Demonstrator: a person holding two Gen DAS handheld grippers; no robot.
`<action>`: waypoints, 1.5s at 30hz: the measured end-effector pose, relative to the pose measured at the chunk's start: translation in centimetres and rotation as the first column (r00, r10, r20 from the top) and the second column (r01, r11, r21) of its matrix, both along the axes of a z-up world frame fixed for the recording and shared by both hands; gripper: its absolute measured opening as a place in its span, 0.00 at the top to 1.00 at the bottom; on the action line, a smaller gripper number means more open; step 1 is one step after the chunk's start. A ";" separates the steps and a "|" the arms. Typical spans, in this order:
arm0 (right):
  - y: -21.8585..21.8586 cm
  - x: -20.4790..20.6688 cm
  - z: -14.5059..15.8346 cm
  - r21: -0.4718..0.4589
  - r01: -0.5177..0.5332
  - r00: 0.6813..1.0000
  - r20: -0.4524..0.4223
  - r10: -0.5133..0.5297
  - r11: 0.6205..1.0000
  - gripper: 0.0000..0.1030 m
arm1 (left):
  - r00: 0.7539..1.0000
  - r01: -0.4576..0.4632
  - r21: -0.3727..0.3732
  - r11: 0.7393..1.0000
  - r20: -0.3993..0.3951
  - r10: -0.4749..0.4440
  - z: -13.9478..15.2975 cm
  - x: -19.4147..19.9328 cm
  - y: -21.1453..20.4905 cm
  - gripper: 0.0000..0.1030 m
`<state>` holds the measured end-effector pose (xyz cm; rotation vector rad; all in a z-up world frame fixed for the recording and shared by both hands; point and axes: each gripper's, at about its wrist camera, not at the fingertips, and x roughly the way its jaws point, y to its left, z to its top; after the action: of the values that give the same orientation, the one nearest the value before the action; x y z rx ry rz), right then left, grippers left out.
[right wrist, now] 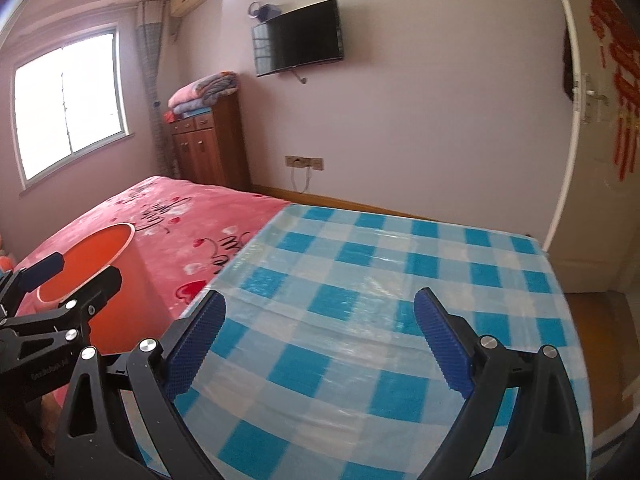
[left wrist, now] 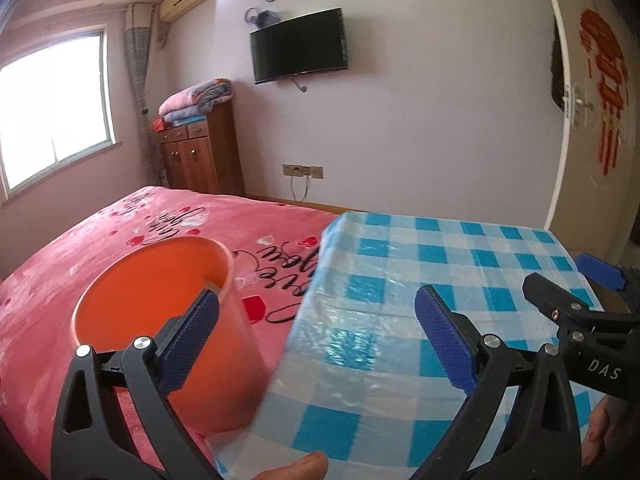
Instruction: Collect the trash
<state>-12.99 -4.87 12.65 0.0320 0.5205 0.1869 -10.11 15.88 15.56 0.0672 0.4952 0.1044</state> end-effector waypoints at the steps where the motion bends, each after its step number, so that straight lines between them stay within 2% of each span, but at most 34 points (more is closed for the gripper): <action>1: -0.5 -0.3 -0.1 -0.004 0.013 1.000 0.005 -0.013 1.000 0.09 | 1.000 0.007 0.005 1.000 -0.001 -0.007 -0.1 -0.1 -0.5 0.04; 6: -2.9 -1.7 -0.5 -0.022 0.066 0.998 0.024 -0.065 0.998 0.09 | 0.999 0.054 0.029 0.998 -0.012 -0.053 -0.7 -0.6 -3.3 0.04; 15: -6.9 -4.1 -1.7 -0.064 0.162 0.986 0.053 -0.158 0.985 0.09 | 0.991 0.130 0.017 0.991 -0.039 -0.129 -1.7 -1.2 -7.6 0.04; 21: -9.2 -5.4 -2.7 -0.085 0.215 0.976 0.061 -0.211 0.973 0.09 | 0.985 0.166 0.035 0.986 -0.060 -0.164 -2.7 -1.5 -10.0 0.04; 36: -13.2 -6.3 -5.5 -0.079 0.285 0.958 0.034 -0.283 0.955 0.09 | 0.975 0.197 0.076 0.977 -0.122 -0.187 -5.6 -0.8 -13.4 0.04; 45: -14.0 -4.7 -7.5 -0.089 0.289 0.957 0.000 -0.290 0.953 0.09 | 0.961 0.207 0.057 0.977 -0.198 -0.192 -8.3 1.7 -14.7 0.04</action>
<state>-17.73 -18.91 5.20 0.0235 0.5309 -0.1236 -8.43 1.14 7.26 0.2039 0.6739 -0.0819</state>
